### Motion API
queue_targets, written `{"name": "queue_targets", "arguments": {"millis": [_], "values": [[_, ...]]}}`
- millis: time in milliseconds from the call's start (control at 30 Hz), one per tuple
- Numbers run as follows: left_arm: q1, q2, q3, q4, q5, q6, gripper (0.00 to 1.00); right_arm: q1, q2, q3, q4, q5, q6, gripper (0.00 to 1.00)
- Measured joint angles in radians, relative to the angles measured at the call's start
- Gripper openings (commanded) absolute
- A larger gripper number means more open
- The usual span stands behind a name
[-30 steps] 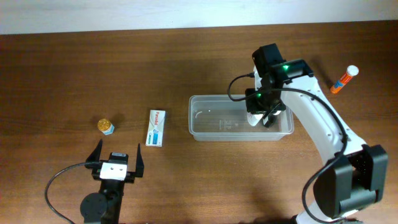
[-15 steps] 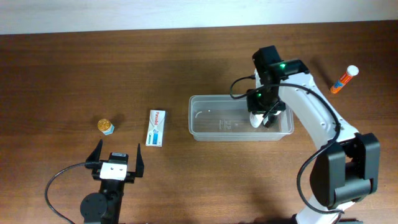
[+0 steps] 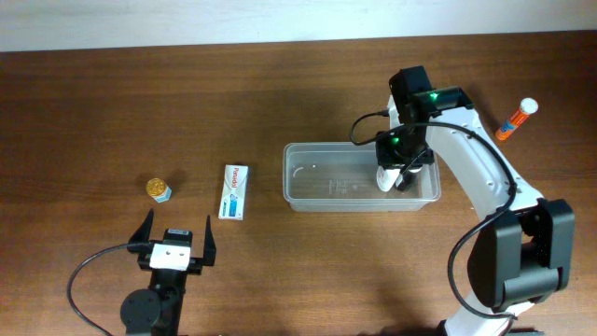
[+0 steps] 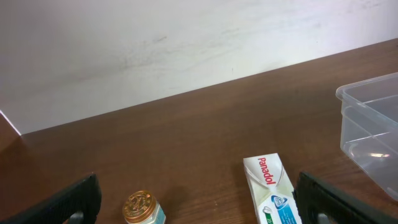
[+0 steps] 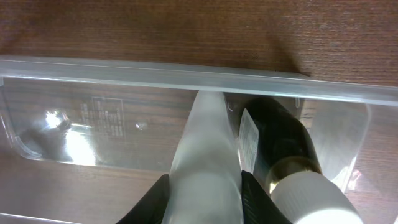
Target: Pack container
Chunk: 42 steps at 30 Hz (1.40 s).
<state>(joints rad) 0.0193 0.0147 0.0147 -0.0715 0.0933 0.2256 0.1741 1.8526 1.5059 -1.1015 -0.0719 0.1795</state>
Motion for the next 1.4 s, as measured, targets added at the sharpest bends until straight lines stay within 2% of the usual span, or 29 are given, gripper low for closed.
{"name": "queue_targets", "arguments": {"millis": [33, 100, 467, 600, 733, 900, 1100, 1300, 1400], "values": [[0.000, 0.000, 0.000, 0.000, 0.000, 0.000, 0.99, 0.000, 0.000, 0.000, 0.000, -0.002, -0.001, 0.28], [0.000, 0.000, 0.000, 0.000, 0.000, 0.000, 0.99, 0.000, 0.000, 0.000, 0.000, -0.005, 0.000, 0.35], [0.000, 0.000, 0.000, 0.000, 0.000, 0.000, 0.99, 0.000, 0.000, 0.002, 0.009, -0.020, -0.003, 0.38], [0.000, 0.000, 0.000, 0.000, 0.000, 0.000, 0.99, 0.000, 0.002, 0.053, -0.026, -0.023, -0.003, 0.45], [0.000, 0.000, 0.000, 0.000, 0.000, 0.000, 0.99, -0.001, 0.003, 0.220, -0.116, 0.004, -0.008, 0.65], [0.000, 0.000, 0.000, 0.000, 0.000, 0.000, 0.99, -0.035, 0.003, 0.466, -0.255, 0.110, -0.017, 0.96], [0.000, 0.000, 0.000, 0.000, 0.000, 0.000, 0.99, -0.248, 0.003, 0.632, -0.310, 0.184, -0.022, 1.00], [0.000, 0.000, 0.000, 0.000, 0.000, 0.000, 0.99, -0.496, 0.008, 0.637, -0.316, 0.133, 0.000, 1.00], [0.000, 0.000, 0.000, 0.000, 0.000, 0.000, 0.99, -0.563, 0.019, 0.637, -0.315, 0.105, 0.003, 1.00]]}}
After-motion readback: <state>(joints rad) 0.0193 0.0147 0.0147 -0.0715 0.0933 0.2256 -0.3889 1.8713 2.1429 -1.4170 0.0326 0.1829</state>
